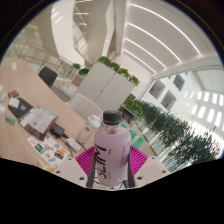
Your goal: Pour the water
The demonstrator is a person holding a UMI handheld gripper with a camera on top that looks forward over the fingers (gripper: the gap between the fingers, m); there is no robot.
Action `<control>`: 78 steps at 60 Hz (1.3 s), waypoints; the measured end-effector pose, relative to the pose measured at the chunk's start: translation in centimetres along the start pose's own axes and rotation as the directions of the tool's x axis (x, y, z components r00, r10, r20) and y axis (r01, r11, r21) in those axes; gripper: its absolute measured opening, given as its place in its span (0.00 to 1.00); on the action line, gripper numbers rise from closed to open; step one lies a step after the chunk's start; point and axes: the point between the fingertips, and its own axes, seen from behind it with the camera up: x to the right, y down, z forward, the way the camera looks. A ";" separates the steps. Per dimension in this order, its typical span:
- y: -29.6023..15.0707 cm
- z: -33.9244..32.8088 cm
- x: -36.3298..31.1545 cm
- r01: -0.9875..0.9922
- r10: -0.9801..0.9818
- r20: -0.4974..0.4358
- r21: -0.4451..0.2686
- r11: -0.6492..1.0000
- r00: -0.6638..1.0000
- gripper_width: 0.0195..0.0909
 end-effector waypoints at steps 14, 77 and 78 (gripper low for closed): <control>10.7 3.4 -1.3 -0.589 0.588 0.150 -0.042 0.807 0.795 0.43; 15.1 -15.6 -7.5 -0.505 0.577 0.162 -0.335 0.795 0.801 0.90; 14.6 -16.5 -7.5 -0.503 0.571 0.154 -0.330 0.799 0.806 0.90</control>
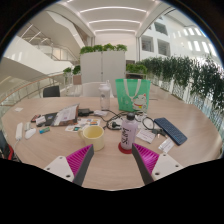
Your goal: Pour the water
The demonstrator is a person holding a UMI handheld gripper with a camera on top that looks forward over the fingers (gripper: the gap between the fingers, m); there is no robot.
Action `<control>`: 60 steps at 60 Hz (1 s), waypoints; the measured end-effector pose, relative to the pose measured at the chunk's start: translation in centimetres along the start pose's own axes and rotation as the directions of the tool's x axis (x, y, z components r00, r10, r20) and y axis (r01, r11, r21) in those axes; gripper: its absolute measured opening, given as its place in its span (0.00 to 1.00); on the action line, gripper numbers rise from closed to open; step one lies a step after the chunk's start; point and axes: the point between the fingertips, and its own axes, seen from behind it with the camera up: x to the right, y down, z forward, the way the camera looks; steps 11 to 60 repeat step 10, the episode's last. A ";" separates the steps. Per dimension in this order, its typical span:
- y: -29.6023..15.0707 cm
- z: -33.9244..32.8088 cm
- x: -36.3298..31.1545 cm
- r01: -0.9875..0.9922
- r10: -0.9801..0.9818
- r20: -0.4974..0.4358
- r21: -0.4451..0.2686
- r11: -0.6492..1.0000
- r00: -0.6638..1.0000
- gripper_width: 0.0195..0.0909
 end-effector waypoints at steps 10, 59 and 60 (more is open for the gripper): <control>-0.6 -9.3 -3.3 -0.013 0.016 -0.096 0.034 0.999 0.995 0.91; -0.6 -9.3 -3.3 -0.013 0.016 -0.096 0.034 0.999 0.995 0.91; -0.6 -9.3 -3.3 -0.013 0.016 -0.096 0.034 0.999 0.995 0.91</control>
